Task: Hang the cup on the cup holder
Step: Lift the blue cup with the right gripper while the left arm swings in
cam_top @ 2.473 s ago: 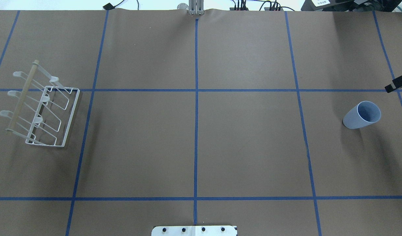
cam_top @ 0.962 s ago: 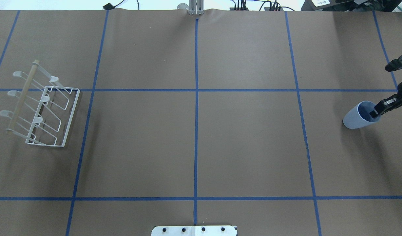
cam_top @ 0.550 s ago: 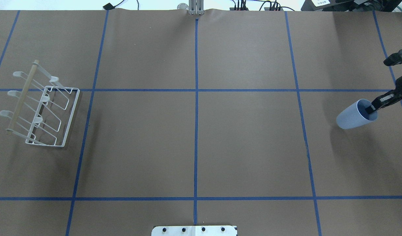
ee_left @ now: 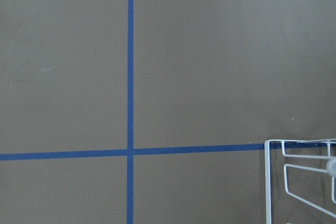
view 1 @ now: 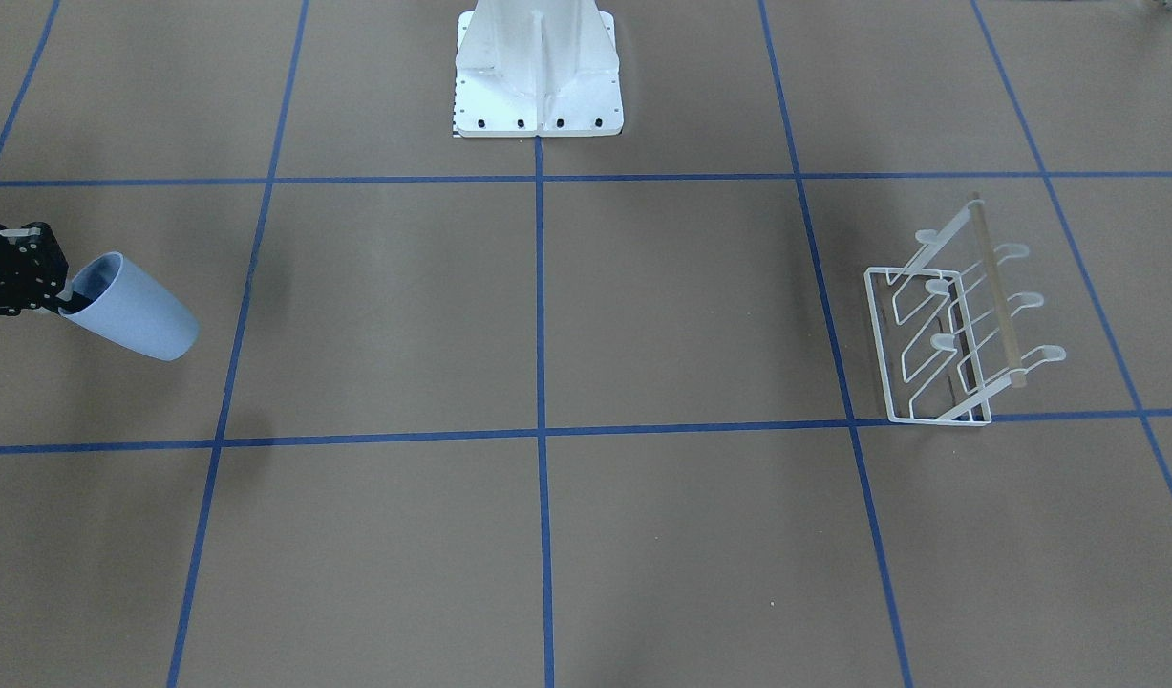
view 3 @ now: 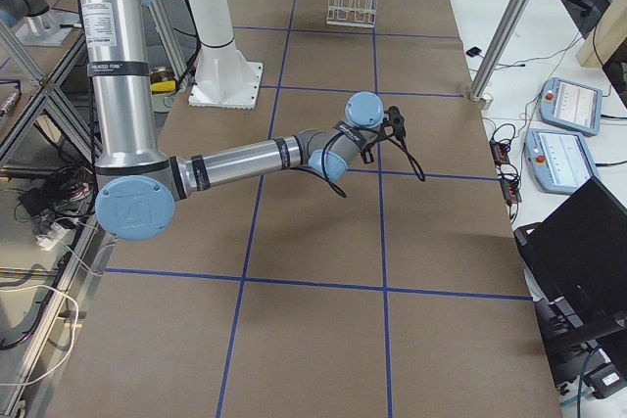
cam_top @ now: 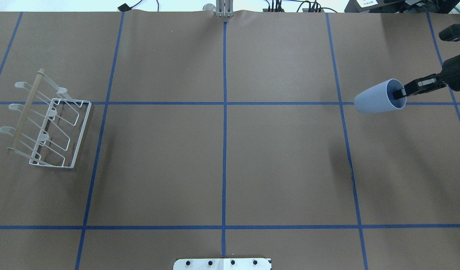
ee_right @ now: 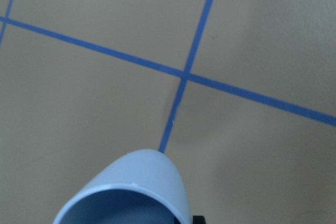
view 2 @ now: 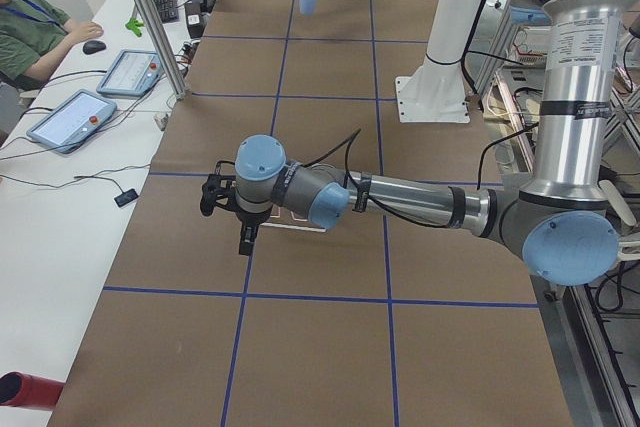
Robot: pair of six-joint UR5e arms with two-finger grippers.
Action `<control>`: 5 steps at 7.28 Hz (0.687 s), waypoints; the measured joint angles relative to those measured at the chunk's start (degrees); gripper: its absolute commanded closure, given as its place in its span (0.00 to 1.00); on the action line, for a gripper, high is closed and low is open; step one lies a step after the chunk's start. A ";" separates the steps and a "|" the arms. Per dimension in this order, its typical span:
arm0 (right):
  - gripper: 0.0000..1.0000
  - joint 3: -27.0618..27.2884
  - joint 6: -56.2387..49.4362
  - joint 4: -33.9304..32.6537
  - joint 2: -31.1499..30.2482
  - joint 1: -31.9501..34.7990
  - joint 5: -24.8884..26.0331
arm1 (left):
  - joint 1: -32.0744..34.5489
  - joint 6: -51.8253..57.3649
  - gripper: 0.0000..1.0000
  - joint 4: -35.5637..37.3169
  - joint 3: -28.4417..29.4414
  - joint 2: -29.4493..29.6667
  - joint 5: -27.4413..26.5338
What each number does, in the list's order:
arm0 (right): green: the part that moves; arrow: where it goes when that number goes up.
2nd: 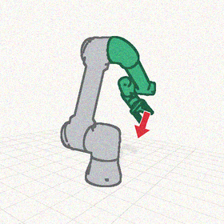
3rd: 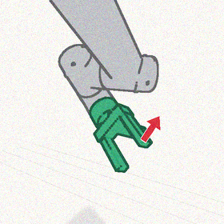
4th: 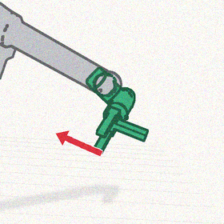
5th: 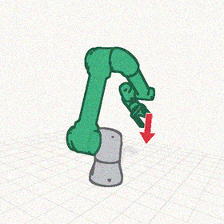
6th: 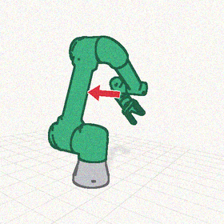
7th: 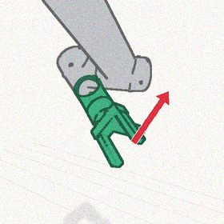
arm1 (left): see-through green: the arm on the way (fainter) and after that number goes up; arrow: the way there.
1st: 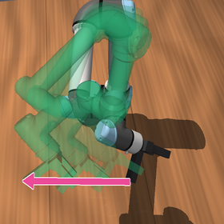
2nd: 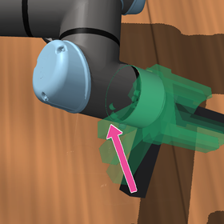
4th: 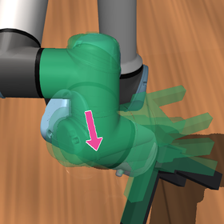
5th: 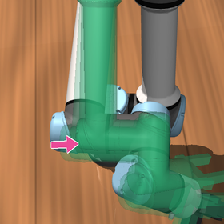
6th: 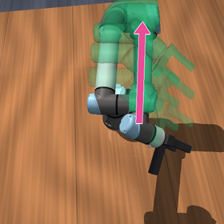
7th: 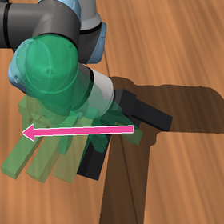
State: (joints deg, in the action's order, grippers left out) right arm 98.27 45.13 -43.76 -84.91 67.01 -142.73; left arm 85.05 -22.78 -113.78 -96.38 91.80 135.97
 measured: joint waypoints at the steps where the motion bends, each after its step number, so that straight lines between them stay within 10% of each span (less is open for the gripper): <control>1: 1.00 0.02 9.39 8.32 0.64 -1.50 3.77 | -0.33 -4.21 0.02 -5.24 -0.03 0.49 -0.02; 5: 1.00 0.07 39.56 35.51 1.46 -9.29 15.47 | -6.41 -38.27 0.02 -37.47 0.03 2.09 0.22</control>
State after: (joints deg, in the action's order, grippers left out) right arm 98.34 84.69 -8.26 -83.45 57.72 -127.26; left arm 78.64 -61.04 -151.25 -96.35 93.88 136.19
